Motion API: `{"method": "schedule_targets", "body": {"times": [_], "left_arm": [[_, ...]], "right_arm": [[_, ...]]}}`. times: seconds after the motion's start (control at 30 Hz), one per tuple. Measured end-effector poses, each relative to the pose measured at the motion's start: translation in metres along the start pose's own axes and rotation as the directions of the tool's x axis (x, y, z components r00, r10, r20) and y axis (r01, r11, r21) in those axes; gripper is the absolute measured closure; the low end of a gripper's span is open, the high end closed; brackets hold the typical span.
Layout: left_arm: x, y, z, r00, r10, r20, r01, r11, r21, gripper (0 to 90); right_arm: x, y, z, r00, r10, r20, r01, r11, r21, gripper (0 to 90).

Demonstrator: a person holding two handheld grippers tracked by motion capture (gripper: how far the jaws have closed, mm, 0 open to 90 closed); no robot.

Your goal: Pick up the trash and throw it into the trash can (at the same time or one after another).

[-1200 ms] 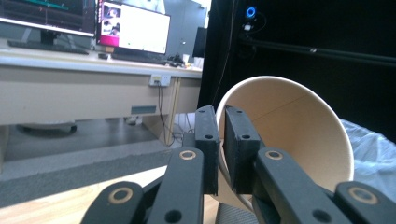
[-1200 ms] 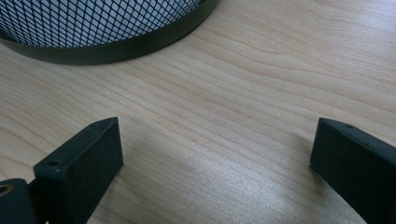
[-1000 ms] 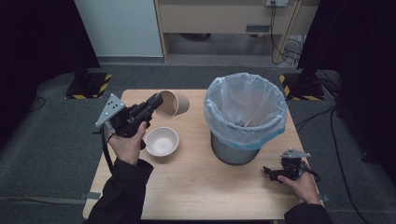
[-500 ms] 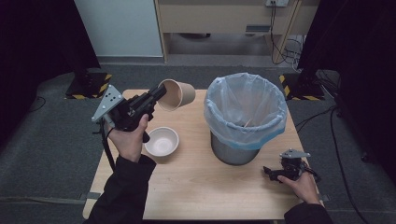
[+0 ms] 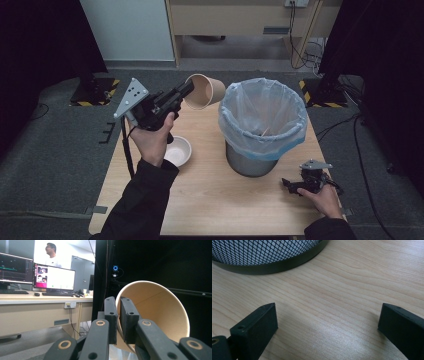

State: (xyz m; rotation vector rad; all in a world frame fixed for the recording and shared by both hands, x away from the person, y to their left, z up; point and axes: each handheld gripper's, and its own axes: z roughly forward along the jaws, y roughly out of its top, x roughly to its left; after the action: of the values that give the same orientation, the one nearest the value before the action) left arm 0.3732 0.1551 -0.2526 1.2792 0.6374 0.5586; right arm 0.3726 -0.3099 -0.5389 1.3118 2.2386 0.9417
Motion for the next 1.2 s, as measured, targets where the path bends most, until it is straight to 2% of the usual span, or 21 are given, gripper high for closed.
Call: {"method": "schedule_targets", "body": {"times": [0.23, 0.77, 1.1, 1.2], "left_arm": [[-0.009, -0.003, 0.021, 0.9997, -0.009, 0.022, 0.009, 0.9999, 0.006, 84.1], [-0.031, -0.021, 0.072, 0.9969, -0.001, 0.078, -0.005, 0.9967, 0.081, 84.1], [-0.041, -0.049, 0.103, 0.9946, -0.011, 0.103, -0.007, 0.9850, 0.172, 84.0], [-0.042, -0.055, 0.109, 0.9919, -0.036, 0.122, 0.012, 0.9806, 0.196, 82.0]], "right_arm": [[0.000, 0.000, 0.000, 1.0000, 0.000, 0.000, 0.000, 1.000, 0.000, 2.6], [0.000, 0.000, 0.000, 1.0000, 0.000, 0.000, 0.000, 1.000, 0.000, 2.7], [0.000, 0.000, 0.000, 1.0000, 0.000, 0.000, 0.000, 1.000, 0.000, 2.7], [0.000, 0.000, 0.000, 1.0000, 0.001, 0.000, -0.001, 1.000, 0.000, 2.6]]}}
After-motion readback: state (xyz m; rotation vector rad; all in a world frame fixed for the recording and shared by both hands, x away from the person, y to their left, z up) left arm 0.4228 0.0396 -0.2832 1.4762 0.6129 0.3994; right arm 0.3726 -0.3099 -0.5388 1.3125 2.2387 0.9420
